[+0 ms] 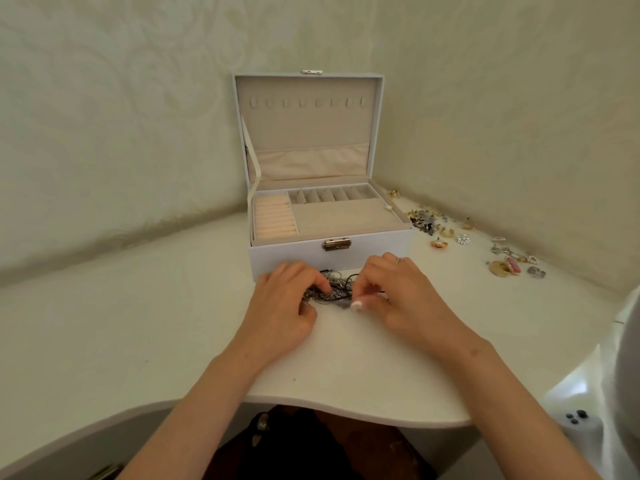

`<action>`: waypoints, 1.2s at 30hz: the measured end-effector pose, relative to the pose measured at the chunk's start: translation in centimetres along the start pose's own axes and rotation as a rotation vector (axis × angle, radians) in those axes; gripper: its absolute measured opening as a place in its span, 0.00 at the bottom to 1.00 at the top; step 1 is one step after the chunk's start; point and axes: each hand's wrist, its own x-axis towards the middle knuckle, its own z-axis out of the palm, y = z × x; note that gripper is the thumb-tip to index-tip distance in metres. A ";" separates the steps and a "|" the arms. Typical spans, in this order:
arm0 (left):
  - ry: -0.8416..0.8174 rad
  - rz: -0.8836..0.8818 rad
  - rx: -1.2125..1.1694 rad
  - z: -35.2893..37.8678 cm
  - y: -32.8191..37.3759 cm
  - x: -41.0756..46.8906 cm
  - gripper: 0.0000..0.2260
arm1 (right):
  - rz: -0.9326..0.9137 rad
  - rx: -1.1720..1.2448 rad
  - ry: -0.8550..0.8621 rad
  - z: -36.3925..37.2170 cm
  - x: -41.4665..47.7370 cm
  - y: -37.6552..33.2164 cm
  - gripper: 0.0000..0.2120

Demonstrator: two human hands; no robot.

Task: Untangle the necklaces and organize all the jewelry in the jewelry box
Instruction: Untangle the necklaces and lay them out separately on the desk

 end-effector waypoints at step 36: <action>-0.093 -0.127 -0.816 -2.1 5.3 1.0 0.05 | -0.066 1.288 0.384 -8.1 4.6 -4.6 0.03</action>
